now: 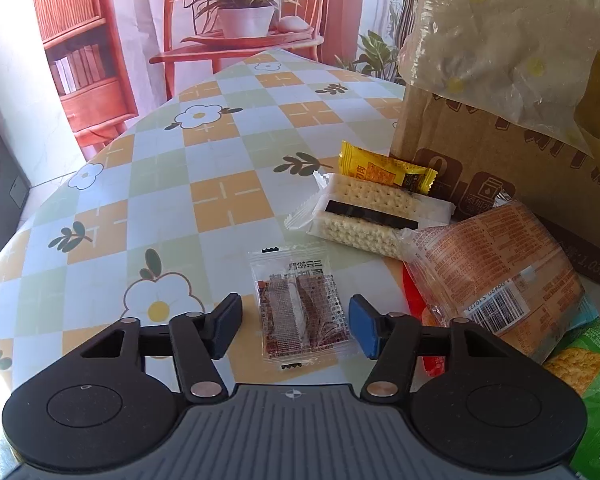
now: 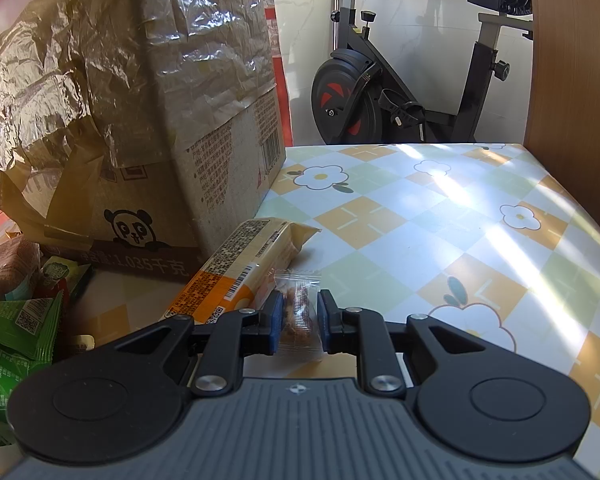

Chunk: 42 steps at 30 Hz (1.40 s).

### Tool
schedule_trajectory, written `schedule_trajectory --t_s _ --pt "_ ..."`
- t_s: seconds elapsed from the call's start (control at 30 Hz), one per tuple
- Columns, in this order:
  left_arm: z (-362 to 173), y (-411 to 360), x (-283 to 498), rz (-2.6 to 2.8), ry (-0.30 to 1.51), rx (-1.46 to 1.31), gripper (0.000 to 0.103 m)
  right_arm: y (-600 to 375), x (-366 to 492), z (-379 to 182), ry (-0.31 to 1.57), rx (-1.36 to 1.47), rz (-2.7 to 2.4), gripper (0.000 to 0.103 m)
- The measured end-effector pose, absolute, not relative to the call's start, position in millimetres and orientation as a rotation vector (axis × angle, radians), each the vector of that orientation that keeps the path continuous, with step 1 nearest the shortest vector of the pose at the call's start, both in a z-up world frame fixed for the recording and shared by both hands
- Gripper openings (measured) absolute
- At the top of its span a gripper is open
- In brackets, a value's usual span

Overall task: Organize snacks
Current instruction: 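Close the left tool on the brown sauce packet beside the crackers, then carry both packets over the box and open both tools to drop them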

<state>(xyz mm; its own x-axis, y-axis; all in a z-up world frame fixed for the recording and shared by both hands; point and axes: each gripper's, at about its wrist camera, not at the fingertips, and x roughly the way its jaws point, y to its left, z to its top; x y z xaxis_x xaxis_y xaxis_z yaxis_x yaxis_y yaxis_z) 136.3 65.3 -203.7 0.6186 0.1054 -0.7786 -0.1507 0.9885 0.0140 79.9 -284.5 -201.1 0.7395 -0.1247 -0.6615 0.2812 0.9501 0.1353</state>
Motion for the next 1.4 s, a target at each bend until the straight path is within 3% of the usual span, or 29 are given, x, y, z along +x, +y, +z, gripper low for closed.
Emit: schedule_trajectory --t_s 0.1,0.53,1.13,1.4 --pt "-201 69 137 0.107 0.885 -0.096 0.038 -286 79 -201 0.704 0.235 -0.226 0.02" --pt "-157 80 129 0.081 0.72 -0.098 0.037 -280 60 -179 0.621 0.201 -0.239 0.02" --pt "-7 35 169 -0.165 0.412 -0.114 0.038 -267 88 3 0.287 0.096 -0.147 0.02" --pt "3 -23 242 -0.269 0.507 -0.042 0.039 -236 186 1 0.45 0.101 -0.057 0.02"
